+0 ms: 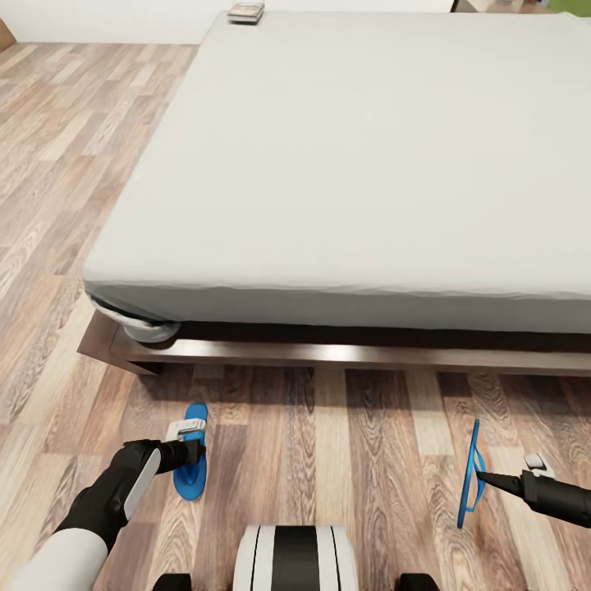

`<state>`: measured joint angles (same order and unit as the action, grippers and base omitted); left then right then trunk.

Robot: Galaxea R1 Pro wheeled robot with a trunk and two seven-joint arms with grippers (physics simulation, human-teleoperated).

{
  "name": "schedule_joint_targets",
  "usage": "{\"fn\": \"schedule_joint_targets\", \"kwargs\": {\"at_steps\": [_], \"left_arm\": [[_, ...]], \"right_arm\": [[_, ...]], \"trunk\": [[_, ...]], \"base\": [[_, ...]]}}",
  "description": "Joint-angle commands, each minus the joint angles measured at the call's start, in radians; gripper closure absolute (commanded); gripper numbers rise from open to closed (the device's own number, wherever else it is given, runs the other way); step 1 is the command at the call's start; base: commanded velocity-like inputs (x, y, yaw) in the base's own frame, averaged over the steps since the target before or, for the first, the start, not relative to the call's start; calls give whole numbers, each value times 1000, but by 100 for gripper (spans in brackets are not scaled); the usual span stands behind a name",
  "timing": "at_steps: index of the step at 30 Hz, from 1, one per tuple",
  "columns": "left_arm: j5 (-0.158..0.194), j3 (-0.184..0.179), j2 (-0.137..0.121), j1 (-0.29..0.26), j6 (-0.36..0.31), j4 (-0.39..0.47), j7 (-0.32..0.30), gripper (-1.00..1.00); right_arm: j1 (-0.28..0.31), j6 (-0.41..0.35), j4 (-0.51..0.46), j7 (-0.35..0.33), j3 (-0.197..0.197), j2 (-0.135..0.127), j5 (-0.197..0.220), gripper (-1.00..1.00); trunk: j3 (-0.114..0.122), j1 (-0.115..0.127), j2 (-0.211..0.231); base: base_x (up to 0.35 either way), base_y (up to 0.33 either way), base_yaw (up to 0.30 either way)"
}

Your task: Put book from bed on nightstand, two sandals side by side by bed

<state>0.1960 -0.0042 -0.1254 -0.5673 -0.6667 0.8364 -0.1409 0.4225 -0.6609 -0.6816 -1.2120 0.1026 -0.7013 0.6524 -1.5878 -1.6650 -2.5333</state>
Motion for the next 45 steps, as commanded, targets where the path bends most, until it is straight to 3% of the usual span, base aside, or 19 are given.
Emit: {"fn": "schedule_joint_targets", "kwargs": {"at_steps": [1, 6, 15, 23, 32, 45], "left_arm": [[5, 0, 0, 0, -5, 1, 0, 100], [5, 0, 0, 0, -5, 1, 0, 100], [4, -4, 0, 0, 7, 1, -2, 100], [2, -4, 0, 3, 94, 0, 1, 100], [2, -5, 0, 3, 99, -1, 1, 100], [2, -3, 0, 3, 98, 0, 1, 100]], "right_arm": [[1, -8, 0, 0, 5, -1, 9, 100], [1, -8, 0, 0, 5, -1, 10, 100], [1, -8, 0, 0, 5, -1, 10, 100], [1, -8, 0, 0, 5, -1, 10, 100], [1, -8, 0, 0, 5, -1, 9, 100], [1, -8, 0, 0, 5, -1, 10, 100]], "trunk": [[-5, 0, -1], [-24, -2, -2], [-24, -2, -2], [-24, -2, -2], [-24, -2, -2], [-70, -8, -5]], "base": [[0, 0, 0], [0, 0, 0], [0, 0, 0], [0, 0, 0], [0, 0, 0], [0, 0, 0]]}}
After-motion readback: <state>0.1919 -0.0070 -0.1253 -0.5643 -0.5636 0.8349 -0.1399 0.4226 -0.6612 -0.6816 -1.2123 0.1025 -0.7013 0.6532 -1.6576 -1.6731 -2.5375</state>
